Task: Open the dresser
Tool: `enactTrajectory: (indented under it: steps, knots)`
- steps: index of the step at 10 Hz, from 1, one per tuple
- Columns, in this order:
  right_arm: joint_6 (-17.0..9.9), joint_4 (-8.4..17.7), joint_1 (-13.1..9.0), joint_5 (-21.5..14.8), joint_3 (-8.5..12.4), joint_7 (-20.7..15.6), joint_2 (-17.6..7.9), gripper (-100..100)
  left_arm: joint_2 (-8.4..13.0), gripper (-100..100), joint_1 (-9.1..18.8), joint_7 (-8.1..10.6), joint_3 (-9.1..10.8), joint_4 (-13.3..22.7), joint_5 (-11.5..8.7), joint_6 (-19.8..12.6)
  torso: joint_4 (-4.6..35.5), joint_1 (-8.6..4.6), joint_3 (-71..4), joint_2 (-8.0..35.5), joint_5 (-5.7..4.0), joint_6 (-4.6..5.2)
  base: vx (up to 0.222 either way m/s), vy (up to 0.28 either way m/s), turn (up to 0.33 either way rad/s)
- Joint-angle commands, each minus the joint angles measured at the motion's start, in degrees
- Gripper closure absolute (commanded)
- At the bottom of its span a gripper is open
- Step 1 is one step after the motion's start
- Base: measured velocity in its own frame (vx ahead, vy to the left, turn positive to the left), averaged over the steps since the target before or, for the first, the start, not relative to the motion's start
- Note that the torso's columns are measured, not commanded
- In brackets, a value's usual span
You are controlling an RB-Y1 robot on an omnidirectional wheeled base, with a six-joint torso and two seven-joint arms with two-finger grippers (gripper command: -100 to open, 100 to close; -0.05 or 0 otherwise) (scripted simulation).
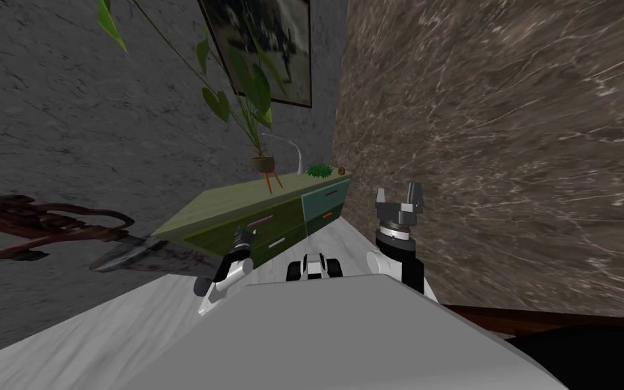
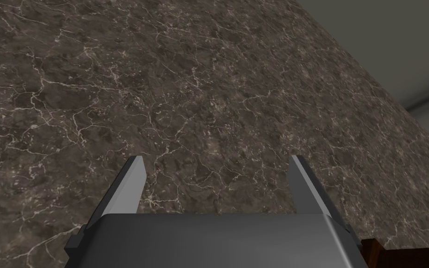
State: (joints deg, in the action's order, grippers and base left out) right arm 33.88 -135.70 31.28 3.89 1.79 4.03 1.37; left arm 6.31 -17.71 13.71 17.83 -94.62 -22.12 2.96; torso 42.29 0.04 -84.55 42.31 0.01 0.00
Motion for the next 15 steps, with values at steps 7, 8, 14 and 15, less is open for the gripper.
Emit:
enactTrajectory:
  steps: [7, 8, 14, 15]
  knots:
    - [0.0, 0.0, 0.0, 0.0, 0.0, 0.0, 0.0, 0, 0.0, 100, -1.1, 0.2, -0.23, -1.7, -0.3, -0.7, 0.3, -0.34, 0.3, 0.6, -0.25, -0.13, -0.047, -0.025, 0.002]
    - [0.0, 0.0, 0.0, 0.0, 0.0, 0.0, 0.0, 0, 0.1, 100, -1.5, 0.24, -0.34, -2.1, -0.4, -0.8, 0.3, -0.38, 0.3, 0.5, -0.28, -0.13, -0.175, -0.111, 0.021]
    - [0.0, 0.0, 0.0, 0.0, 0.0, 0.0, 0.0, 0, -0.1, 100, -3.2, 0.28, -1.1, -3.6, -0.7, -0.4, 0.2, -0.28, 0.1, 0.3, -0.28, -0.05, -0.132, -0.072, 0.009]
    - [0.0, 0.0, 0.0, 0.0, 0.0, 0.0, 0.0, 0, 0.3, -100, -4.4, 0.66, -0.59, -5.4, -1.3, -2.6, 0.3, -0.29, 0.2, 0.4, -0.33, -0.09, -0.062, -0.051, 0.004]
